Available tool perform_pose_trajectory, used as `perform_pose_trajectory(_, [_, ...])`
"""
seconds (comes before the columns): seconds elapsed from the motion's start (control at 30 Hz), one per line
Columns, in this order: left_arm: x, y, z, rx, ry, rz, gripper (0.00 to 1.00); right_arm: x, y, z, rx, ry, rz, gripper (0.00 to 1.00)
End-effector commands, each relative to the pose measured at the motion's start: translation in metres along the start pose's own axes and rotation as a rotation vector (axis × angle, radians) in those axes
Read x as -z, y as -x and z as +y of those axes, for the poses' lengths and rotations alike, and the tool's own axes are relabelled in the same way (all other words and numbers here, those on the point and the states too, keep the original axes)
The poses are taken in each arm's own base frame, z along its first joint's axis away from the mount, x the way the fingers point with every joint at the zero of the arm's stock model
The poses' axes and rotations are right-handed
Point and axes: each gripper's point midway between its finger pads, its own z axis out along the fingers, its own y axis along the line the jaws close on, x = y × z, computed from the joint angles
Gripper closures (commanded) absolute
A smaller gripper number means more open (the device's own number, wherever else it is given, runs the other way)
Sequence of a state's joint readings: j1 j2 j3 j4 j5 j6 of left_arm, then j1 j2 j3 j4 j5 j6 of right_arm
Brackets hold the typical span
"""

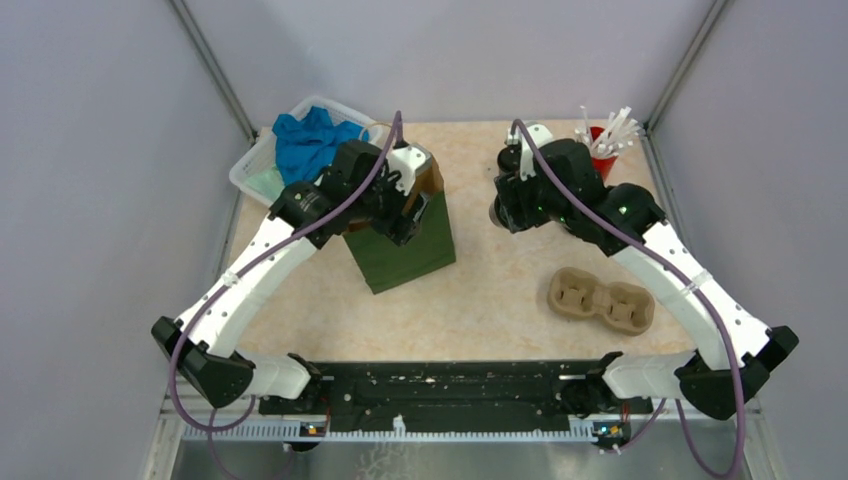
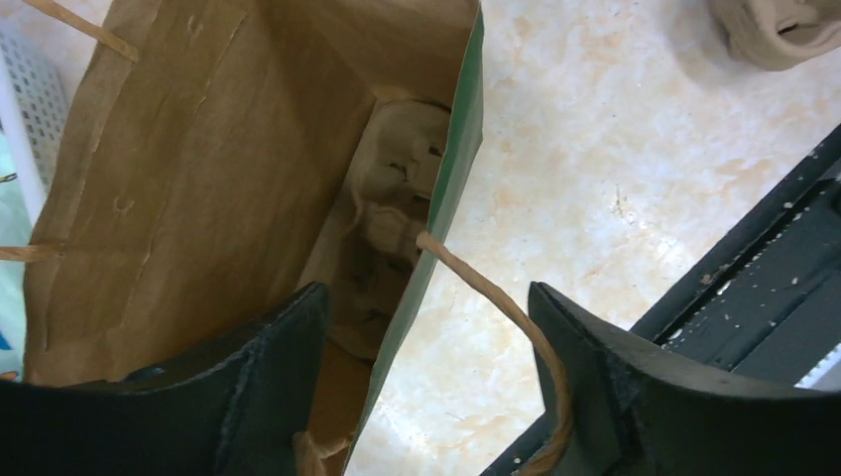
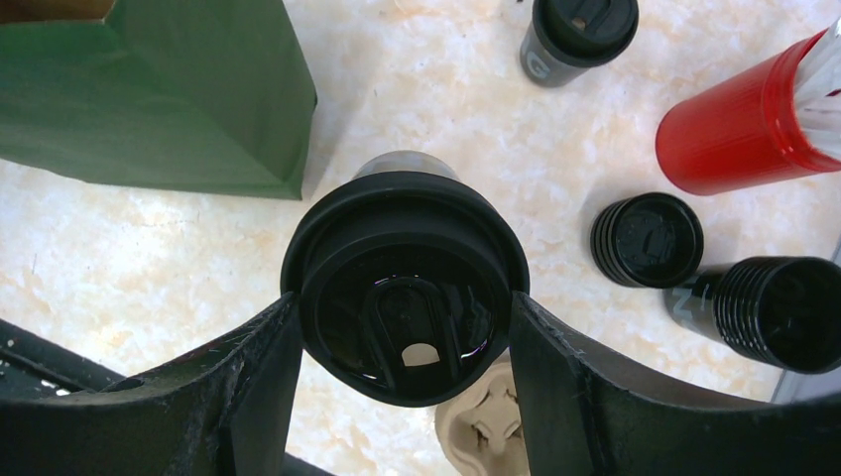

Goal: Pack the takeout coffee
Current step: Adjust the takeout bag at the center of the board.

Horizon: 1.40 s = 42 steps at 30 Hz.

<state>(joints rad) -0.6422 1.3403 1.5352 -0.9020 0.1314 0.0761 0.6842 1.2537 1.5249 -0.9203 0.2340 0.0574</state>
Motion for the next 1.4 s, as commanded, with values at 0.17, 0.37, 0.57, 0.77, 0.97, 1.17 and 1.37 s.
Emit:
perform_pose_trajectory(0.17, [-0.011,-0.019,-0.001,-0.027,-0.013,0.109,0.61,0.006,0.002,0.000,-0.050,0.015,-0.054,0.67])
perform_pose_trajectory(0.37, [0.006,0.022,-0.016,0.105,-0.060,0.023,1.00,0.005,0.000,0.000,-0.062,0.010,-0.060,0.68])
perform_pose_trajectory(0.57, [0.032,0.095,-0.049,0.400,-0.251,-0.154,1.00,0.001,-0.006,0.001,-0.060,0.014,-0.038,0.68])
perform_pose_trajectory(0.77, [0.008,0.063,-0.023,0.652,-0.215,-0.152,1.00,0.001,-0.010,0.004,-0.067,0.027,-0.034,0.69])
perform_pose_trajectory(0.97, [0.003,0.032,0.011,0.836,-0.294,-0.181,1.00,0.007,-0.009,0.000,-0.067,0.013,-0.034,0.69])
perform_pose_trajectory(1.17, [0.044,0.082,0.017,0.719,-0.259,-0.265,1.00,0.015,0.001,-0.003,-0.066,0.004,-0.057,0.69])
perform_pose_trajectory(1.37, [0.043,0.081,0.033,0.605,-0.112,-0.192,1.00,0.017,0.008,-0.006,-0.060,-0.005,-0.069,0.69])
